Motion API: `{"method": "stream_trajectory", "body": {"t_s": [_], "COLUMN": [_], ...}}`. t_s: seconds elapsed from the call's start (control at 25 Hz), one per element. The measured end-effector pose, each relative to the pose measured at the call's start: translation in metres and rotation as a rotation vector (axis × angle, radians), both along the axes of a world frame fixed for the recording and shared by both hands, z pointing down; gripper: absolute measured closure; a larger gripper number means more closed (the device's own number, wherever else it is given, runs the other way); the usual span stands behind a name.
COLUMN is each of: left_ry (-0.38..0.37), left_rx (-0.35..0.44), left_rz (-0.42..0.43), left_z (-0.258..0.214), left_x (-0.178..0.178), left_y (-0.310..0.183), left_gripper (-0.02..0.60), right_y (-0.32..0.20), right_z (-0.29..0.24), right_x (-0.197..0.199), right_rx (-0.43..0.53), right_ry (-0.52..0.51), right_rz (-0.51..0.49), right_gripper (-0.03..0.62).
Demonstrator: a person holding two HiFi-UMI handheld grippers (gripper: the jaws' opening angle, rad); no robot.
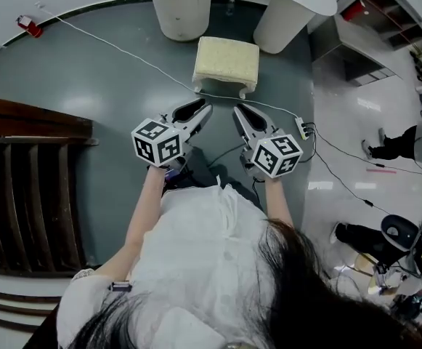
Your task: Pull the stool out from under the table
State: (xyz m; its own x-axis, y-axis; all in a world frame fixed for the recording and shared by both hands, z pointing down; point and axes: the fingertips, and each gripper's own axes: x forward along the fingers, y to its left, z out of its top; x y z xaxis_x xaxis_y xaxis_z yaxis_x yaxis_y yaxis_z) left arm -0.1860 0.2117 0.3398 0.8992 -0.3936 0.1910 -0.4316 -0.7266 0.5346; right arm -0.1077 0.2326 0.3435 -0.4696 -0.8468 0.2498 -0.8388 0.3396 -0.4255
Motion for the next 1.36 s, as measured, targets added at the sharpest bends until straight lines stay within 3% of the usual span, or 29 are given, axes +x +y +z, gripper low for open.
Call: {"method": "stream_trajectory", "body": {"t_s": [0.4,1.36], "left_ry": [-0.046,-0.057], "left_rx": [0.022,0.046], "left_rz": [0.003,0.006], "left_z": [0.001,-0.01], "left_x": [0.027,0.025], "left_y": [0.038,0.038], "left_gripper": [0.489,0.503], "right_y": [0.026,0.029], "right_z": [-0.004,-0.006], "right_x": [0.02,0.017], "right_rx": [0.033,0.041], "right_ry": [-0.021,-0.019], "right_rz": [-0.028,-0.038], "right_gripper": [0.542,0.543]}}
